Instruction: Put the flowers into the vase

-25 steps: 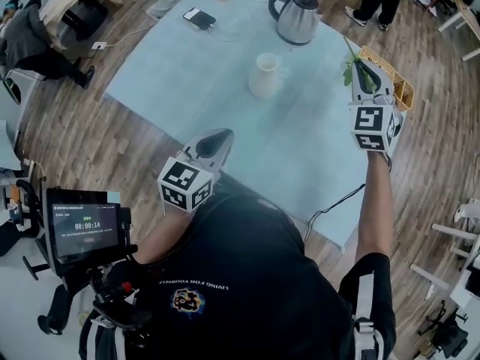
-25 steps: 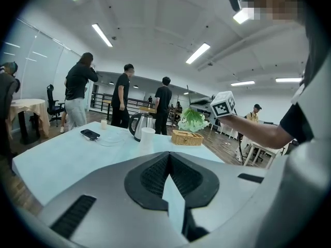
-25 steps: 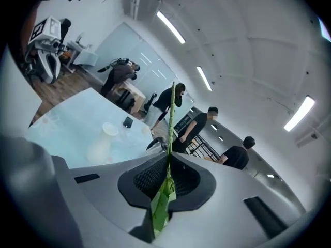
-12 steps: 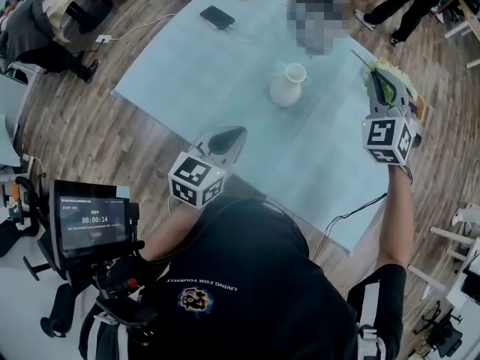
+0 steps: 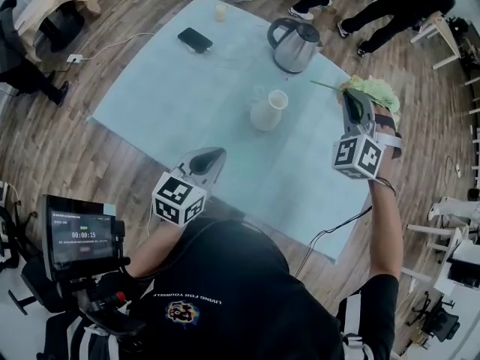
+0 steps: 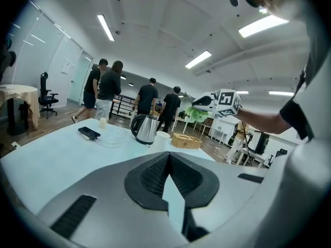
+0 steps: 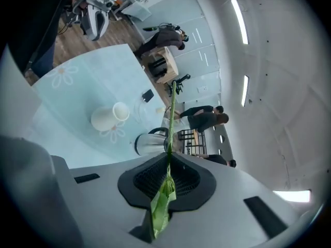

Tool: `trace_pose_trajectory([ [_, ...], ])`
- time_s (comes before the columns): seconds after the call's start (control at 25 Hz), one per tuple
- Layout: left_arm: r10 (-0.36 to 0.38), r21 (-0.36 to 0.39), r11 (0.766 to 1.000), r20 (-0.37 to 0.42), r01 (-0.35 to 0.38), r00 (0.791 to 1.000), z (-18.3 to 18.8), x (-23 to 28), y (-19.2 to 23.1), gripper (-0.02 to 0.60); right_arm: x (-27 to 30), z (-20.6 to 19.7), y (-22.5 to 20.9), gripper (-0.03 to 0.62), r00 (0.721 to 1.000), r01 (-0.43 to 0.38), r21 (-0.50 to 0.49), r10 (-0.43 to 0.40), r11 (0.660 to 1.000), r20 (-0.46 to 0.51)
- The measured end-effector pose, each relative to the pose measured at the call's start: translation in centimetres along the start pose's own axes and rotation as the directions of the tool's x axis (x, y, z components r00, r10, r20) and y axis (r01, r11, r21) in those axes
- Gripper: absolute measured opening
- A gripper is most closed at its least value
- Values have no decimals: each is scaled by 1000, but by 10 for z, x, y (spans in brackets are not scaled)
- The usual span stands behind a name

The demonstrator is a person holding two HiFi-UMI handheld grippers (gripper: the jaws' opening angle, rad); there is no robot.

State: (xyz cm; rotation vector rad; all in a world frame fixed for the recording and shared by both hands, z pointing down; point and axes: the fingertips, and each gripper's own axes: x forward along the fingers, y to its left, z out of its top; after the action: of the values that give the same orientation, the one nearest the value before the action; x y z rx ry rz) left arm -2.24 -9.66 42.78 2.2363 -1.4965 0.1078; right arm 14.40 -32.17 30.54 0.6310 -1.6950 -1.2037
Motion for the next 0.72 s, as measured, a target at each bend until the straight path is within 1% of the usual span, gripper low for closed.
trace_pose_trajectory([
  [0.12, -10, -7, 1000, -4, 10, 1000, 0, -3, 5, 8, 2, 5, 6, 32, 999, -18, -95, 15, 995, -41],
  [0.24, -31, -13, 999, 5, 31, 1000, 2, -4, 19, 8, 11, 18, 5, 32, 996, -30, -189, 14, 982, -86],
  [0.4, -63, -31, 998, 12, 63, 998, 4, -17, 77, 8, 45, 69, 6, 32, 990, -63, -289, 23, 955, -139],
  [0.44, -69, -35, 997, 11, 70, 998, 3, -20, 86, 8, 50, 76, 9, 32, 987, -78, -313, 29, 947, -157],
  [0.56, -88, -37, 995, 11, 89, 996, 2, -20, 88, 8, 51, 73, 13, 32, 974, -129, -376, 46, 917, -220],
  [0.72, -109, -30, 994, 10, 109, 994, 3, -17, 78, 8, 43, 65, 13, 32, 964, -156, -439, 40, 885, -262],
])
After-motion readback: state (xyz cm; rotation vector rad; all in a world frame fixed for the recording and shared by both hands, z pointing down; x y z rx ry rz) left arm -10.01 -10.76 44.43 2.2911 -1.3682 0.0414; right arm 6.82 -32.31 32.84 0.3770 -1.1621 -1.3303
